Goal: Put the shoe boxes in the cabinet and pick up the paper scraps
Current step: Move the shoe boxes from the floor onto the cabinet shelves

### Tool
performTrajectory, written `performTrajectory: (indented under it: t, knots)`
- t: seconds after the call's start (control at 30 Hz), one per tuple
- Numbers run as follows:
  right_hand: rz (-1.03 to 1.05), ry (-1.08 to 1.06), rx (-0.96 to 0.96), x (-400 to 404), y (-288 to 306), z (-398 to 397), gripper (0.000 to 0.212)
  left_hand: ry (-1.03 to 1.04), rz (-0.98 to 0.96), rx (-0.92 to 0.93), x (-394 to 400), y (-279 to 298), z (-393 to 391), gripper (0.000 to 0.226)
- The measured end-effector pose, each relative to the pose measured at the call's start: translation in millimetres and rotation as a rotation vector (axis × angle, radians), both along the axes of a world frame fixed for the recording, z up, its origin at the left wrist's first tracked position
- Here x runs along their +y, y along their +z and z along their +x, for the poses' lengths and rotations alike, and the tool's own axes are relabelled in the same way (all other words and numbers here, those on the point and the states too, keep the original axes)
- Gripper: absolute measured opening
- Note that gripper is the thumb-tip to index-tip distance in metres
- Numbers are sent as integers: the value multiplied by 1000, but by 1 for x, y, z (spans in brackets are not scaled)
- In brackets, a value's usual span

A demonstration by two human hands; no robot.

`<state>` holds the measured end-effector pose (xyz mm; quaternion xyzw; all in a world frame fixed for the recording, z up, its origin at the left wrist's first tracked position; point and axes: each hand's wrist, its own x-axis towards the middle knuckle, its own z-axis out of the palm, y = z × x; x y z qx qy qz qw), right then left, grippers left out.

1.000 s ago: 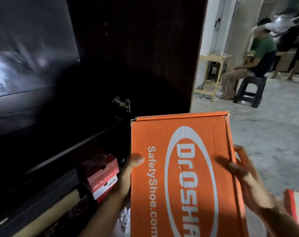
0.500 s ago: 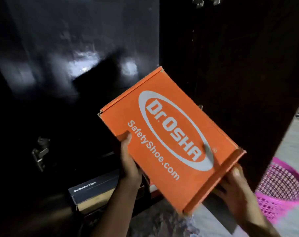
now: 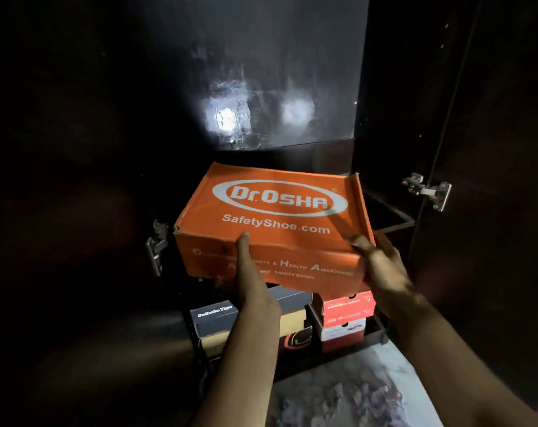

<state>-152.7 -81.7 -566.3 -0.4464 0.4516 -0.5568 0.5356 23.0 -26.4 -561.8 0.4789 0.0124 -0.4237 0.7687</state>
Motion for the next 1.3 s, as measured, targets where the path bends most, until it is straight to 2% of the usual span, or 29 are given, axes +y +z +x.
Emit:
performTrajectory:
  t: [0.07,0.17,0.2,0.27,0.4,0.47,0.53,0.67,0.77,0.83,0.87,0.93,0.97,1.0,1.1,1.3]
  knots:
    - [41,-2,32,-20,6,5,38,-42,3,36,-3,4,7,88]
    - [71,87,35,-41,14,14,52,-34,10,107,-11,15,16,97]
    - [66,95,59,-46,16,17,51,-34,18,122,-14,18,20,101]
    - [57,41,119,-58,16,23,47,-32,30,169,-20,24,26,112]
    - [32,-150,310,-78,23,42,58,24,12,288,-32,28,34,135]
    - [25,-193,355,-88,28,54,59,48,41,307,-38,22,39,139]
    - [46,-192,343,-99,33,66,58,59,68,310,-38,15,44,132]
    - [69,-208,392,-118,37,78,53,-54,24,267,-37,4,49,92]
    - [73,-215,426,-124,36,80,63,-69,42,249,-37,-1,52,80]
    - [72,-176,408,-124,36,79,76,-56,53,261,-35,-4,53,92]
    - [67,-145,389,-124,36,77,89,-51,79,267,-34,-6,51,98]
    - [36,-105,408,-123,36,70,118,-42,111,267,-34,-11,43,93]
    - [14,-99,429,-120,36,66,120,-41,104,263,-33,-14,36,84]
    - [-6,-96,437,-111,39,60,112,-49,101,245,-31,-18,27,73]
    - [-38,-98,429,-88,35,33,68,-159,91,184,-25,-27,-2,37]
    - [-101,-171,455,-18,5,-65,34,-553,97,54,-8,-41,-99,22]
